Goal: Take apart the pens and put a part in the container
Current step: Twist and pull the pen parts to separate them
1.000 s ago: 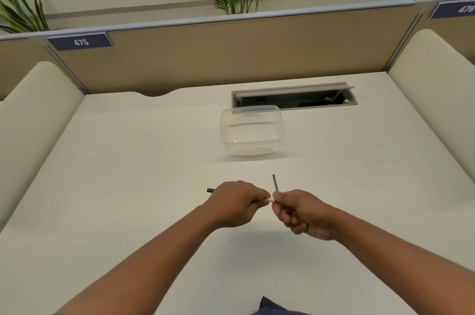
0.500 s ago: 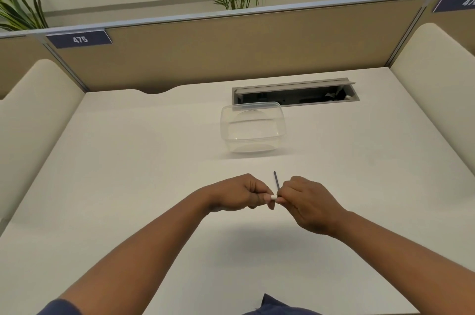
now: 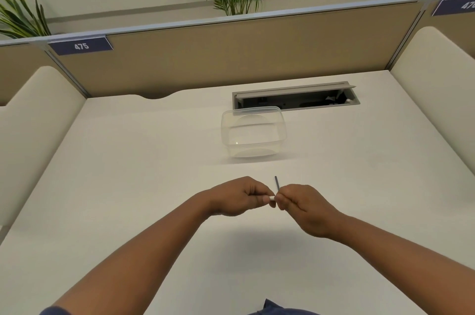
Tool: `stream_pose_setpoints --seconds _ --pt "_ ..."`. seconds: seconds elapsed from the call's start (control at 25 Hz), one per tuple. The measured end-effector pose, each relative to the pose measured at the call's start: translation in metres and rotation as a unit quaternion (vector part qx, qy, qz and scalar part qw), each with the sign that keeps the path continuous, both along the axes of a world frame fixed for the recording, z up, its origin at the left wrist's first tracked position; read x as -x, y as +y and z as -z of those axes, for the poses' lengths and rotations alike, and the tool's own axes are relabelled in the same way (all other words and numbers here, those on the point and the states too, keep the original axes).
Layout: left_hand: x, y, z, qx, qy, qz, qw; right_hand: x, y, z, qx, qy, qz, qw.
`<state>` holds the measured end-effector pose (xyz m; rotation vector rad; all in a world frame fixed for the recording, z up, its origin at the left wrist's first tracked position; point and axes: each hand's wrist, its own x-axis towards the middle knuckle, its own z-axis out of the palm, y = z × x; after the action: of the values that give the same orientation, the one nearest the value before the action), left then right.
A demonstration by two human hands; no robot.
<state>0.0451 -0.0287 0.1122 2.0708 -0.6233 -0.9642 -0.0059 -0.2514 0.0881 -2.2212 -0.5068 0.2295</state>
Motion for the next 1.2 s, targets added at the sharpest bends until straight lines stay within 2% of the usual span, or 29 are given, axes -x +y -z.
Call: stream_pose_setpoints --seconds 0.08,0.2,0.32,0.4,0.44,0.48,0.52,0.56,0.64,0.72,0.8,0.88,0.96,1.04,1.12,1.2 --pt "0.001 0.001 -0.001 0.031 0.04 0.004 0.999 -0.003 -0.007 0.001 0.064 -0.129 -0.064 0.987" --pt "0.001 0.001 -0.001 0.057 0.068 0.01 0.996 -0.006 -0.012 0.003 0.103 -0.226 -0.109 0.962" --pt "0.0 0.001 -0.003 0.054 0.101 0.022 0.993 -0.007 -0.014 0.004 0.134 -0.289 -0.136 0.938" --pt "0.001 0.0 -0.004 0.045 0.102 0.019 0.994 -0.008 -0.017 0.002 0.141 -0.28 -0.137 0.94" --pt "0.001 0.0 -0.004 0.035 0.088 0.015 0.995 -0.007 -0.015 0.001 0.132 -0.245 -0.118 0.953" --pt "0.001 0.0 -0.005 0.018 0.061 0.012 0.998 -0.006 -0.011 0.001 0.107 -0.172 -0.088 0.975" --pt "0.001 0.0 -0.005 -0.006 0.024 0.013 1.0 -0.005 -0.007 -0.001 0.055 -0.052 -0.047 0.996" --pt "0.002 -0.001 -0.005 -0.035 -0.016 0.018 0.999 -0.004 -0.002 -0.004 -0.024 0.094 -0.001 0.995" --pt "0.005 -0.003 -0.004 -0.091 -0.082 0.03 0.992 -0.007 0.002 -0.008 -0.131 0.324 0.06 0.935" --pt "0.01 -0.005 -0.004 -0.11 -0.112 0.03 0.987 -0.007 0.002 -0.011 -0.144 0.402 0.05 0.903" --pt "0.011 -0.005 -0.008 -0.071 -0.075 0.014 0.995 -0.004 0.005 -0.011 -0.173 0.381 0.047 0.907" --pt "0.008 0.0 -0.014 -0.012 -0.011 0.011 1.0 0.003 0.007 -0.01 -0.187 0.273 0.048 0.942" --pt "0.004 0.007 -0.02 0.011 0.024 0.014 1.0 0.006 0.004 -0.013 -0.117 0.124 0.023 0.985" --pt "0.003 0.011 -0.022 0.013 0.026 0.012 0.999 0.003 0.001 -0.018 -0.045 0.041 -0.009 0.998" --pt "0.003 0.011 -0.022 0.009 0.011 0.02 1.0 0.0 0.001 -0.019 -0.011 0.025 -0.023 0.999" --pt "0.003 0.009 -0.022 -0.001 -0.013 0.024 1.0 0.001 0.002 -0.016 -0.016 0.041 -0.01 0.999"
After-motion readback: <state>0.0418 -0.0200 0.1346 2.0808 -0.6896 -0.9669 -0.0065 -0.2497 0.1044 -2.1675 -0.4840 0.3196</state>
